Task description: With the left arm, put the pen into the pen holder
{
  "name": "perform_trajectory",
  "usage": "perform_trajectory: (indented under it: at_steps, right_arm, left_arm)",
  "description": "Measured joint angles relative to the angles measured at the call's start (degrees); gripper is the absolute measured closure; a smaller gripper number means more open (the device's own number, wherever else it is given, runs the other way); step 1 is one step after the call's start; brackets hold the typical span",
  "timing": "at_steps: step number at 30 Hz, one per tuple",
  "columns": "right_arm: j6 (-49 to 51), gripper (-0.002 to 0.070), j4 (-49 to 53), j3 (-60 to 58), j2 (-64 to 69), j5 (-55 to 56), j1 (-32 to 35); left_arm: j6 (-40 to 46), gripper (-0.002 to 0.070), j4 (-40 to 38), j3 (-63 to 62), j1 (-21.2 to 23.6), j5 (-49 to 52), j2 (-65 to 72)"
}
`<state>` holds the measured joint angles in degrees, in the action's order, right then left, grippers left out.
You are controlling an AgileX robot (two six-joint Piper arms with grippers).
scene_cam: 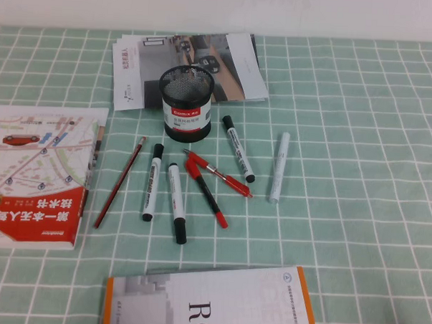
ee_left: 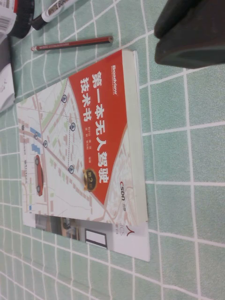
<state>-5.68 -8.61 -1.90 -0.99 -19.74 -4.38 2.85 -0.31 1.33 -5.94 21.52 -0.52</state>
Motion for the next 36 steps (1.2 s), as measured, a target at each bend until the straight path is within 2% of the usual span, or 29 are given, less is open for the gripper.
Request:
perform_trajectory:
  at_steps: [36]
  right_arm:
    - [0.0, 0.0696, 0.0, 0.0, 0.0, 0.0, 0.0]
  left_arm:
    - [0.0, 0.0679, -1.1, 0.0, 0.0, 0.0, 0.0]
